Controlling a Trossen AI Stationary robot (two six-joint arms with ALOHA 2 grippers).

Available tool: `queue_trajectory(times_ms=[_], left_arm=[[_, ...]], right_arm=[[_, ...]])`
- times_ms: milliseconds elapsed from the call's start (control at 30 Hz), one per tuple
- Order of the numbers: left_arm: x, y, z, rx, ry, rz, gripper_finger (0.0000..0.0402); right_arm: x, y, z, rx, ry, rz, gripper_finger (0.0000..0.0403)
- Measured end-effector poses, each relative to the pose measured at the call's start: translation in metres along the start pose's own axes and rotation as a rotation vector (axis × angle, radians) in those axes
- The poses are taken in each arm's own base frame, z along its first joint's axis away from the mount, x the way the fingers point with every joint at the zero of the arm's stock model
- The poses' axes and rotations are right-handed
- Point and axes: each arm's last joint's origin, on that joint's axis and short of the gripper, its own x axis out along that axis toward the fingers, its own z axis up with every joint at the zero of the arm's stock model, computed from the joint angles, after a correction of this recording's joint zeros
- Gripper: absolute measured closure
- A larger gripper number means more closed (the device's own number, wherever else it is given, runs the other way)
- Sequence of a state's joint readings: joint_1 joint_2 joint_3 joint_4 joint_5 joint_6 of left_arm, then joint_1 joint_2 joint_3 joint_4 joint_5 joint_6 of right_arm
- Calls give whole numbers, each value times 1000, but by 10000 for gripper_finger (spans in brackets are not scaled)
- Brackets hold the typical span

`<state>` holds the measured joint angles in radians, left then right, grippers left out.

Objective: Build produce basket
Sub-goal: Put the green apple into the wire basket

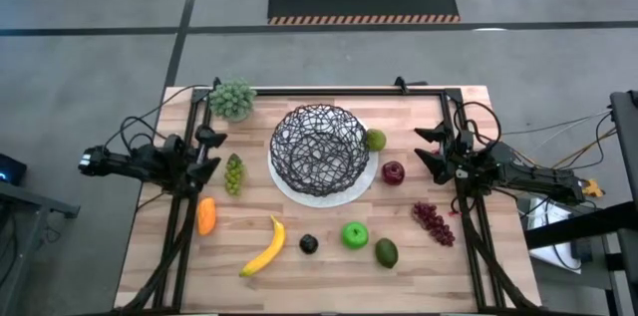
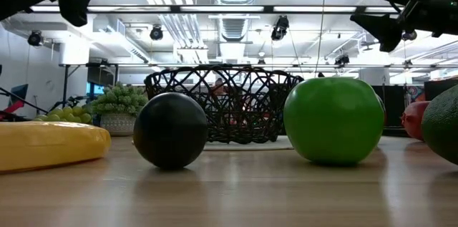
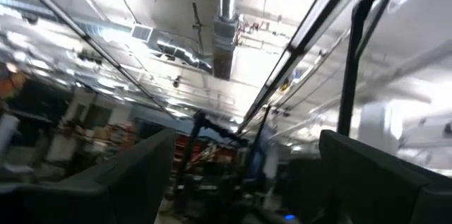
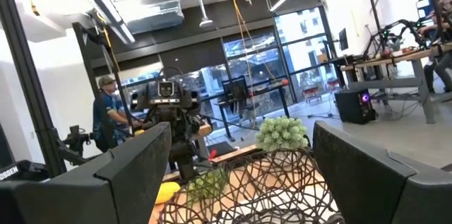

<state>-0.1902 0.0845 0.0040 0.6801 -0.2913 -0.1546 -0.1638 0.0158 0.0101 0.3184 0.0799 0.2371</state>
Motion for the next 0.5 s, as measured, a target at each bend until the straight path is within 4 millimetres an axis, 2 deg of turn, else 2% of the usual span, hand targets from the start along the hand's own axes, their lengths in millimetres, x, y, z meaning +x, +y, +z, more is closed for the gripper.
queue_trajectory(times_ms=[200, 300, 500], left_arm=[[0, 0, 0, -46, 0, 0, 68], [0, 0, 0, -45, 0, 0, 68], [0, 0, 4, -55, -36, -6, 68]], right_arm=[[0, 0, 1, 6, -14, 3, 76], [0, 0, 2, 92, -17, 6, 76], [0, 7, 7, 171, -31, 159, 77]])
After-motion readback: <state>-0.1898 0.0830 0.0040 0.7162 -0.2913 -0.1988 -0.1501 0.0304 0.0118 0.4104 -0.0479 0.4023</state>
